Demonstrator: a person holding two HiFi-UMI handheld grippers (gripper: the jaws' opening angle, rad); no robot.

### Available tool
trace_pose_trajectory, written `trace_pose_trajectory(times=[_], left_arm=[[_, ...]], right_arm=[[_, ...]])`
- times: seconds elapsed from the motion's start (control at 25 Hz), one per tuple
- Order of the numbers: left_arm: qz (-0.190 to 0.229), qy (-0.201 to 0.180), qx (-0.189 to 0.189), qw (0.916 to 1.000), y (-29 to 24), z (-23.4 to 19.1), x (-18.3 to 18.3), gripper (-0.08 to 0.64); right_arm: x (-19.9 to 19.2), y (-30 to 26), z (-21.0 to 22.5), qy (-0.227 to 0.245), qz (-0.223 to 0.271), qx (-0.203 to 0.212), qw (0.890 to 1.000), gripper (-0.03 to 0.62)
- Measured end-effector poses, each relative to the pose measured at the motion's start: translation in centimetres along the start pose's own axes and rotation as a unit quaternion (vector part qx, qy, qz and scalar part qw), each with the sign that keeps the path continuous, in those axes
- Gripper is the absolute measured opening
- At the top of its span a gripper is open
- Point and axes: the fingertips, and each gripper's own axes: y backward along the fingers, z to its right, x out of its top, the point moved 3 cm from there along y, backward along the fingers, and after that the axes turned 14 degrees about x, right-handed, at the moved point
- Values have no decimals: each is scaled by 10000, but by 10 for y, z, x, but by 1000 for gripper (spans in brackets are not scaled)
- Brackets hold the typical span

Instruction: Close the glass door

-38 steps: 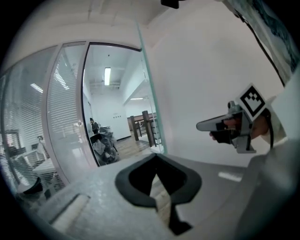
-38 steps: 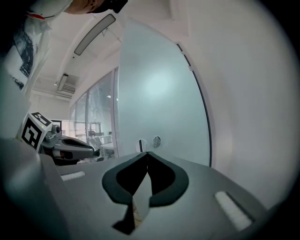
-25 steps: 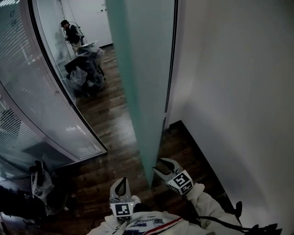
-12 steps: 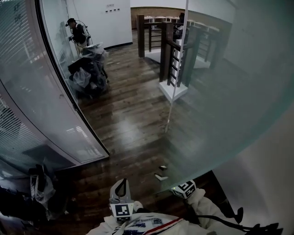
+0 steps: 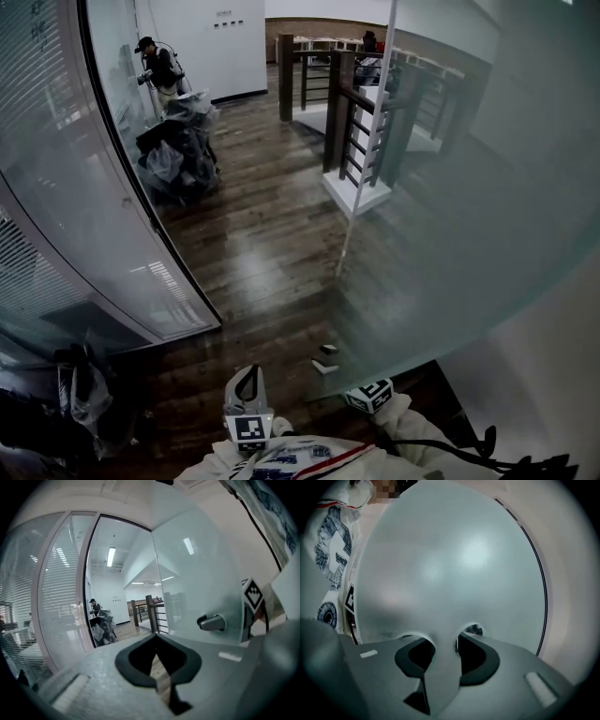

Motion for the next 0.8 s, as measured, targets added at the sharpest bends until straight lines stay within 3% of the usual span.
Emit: trace_pose_trajectory(times=[0.28,0.8], left_arm=[[-81,98,126,9998,-11,-42,-10,2],[-339,166,917,9951,-9,-128,-38,2]], right_arm=[[11,-45,3,-2,20,-60,10000,143],[33,-130,1,7,50,-374,9993,143]])
